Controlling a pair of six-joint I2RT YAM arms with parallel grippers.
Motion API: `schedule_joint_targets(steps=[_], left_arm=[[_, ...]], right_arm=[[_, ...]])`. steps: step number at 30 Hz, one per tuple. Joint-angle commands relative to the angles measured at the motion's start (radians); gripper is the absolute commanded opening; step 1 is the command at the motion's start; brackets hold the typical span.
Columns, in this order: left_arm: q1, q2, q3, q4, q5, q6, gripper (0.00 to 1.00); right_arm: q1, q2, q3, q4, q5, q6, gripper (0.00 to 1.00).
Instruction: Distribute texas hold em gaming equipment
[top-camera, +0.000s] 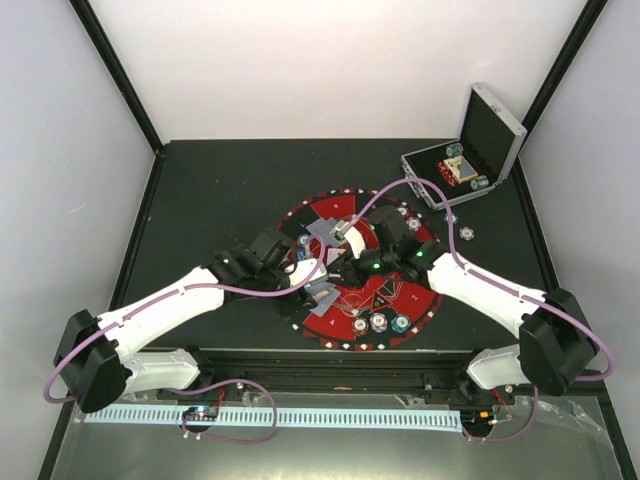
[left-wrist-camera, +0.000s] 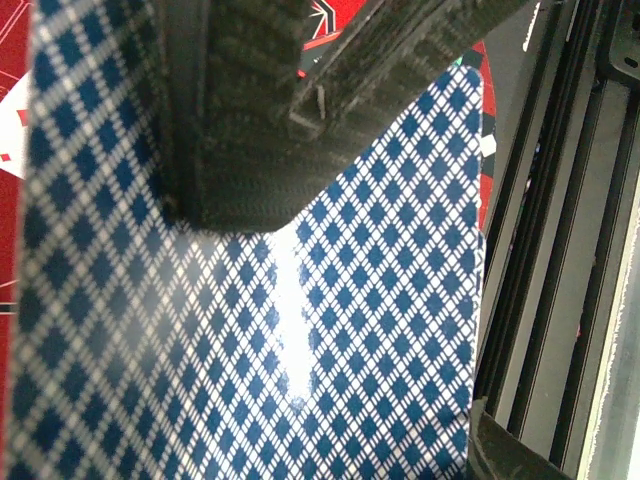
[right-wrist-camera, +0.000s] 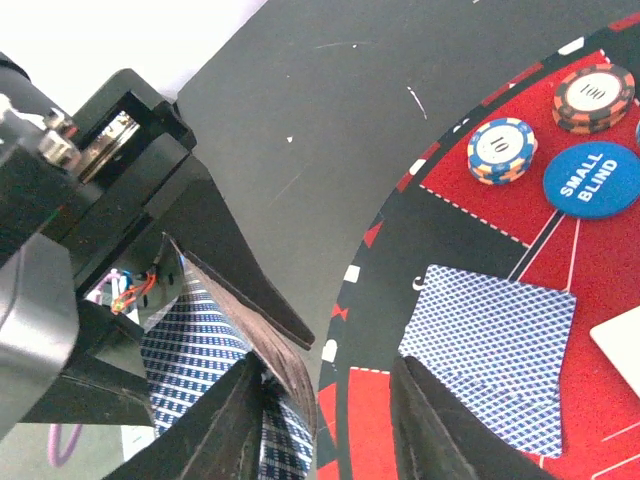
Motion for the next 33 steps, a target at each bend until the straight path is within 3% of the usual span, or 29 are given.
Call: schedule_joint_targets(steps=[1, 16, 22, 27, 33], left_arm=[[-0.007, -0.015, 0.029, 0.013, 0.019, 0.007, 0.40], [-0.007, -0.018, 0.028, 0.010, -0.008, -0.002, 0.39], [-0.006, -0.015, 0.028, 0.008, -0.028, -0.003, 0.39], [0.000, -0.016, 0.028, 0.006, -0.051, -0.003, 0.39], [0.034, -0.018, 0.031, 0.001, -0.064, -0.008, 0.39]], right_arm=[[-0.014, -0.030, -0.017, 0.002, 0.024, -0.005, 0.33], [-0.027, -0.099, -0.035, -0.029, 0.031, 0.000, 0.02], [-0.036, -0.135, -0.036, -0.076, 0.071, -0.018, 0.01], [-0.072, -0.154, -0.022, -0.162, 0.234, -0.024, 0.01], [-0.096, -0.115, 0.042, -0.282, 0.647, -0.021, 0.01]])
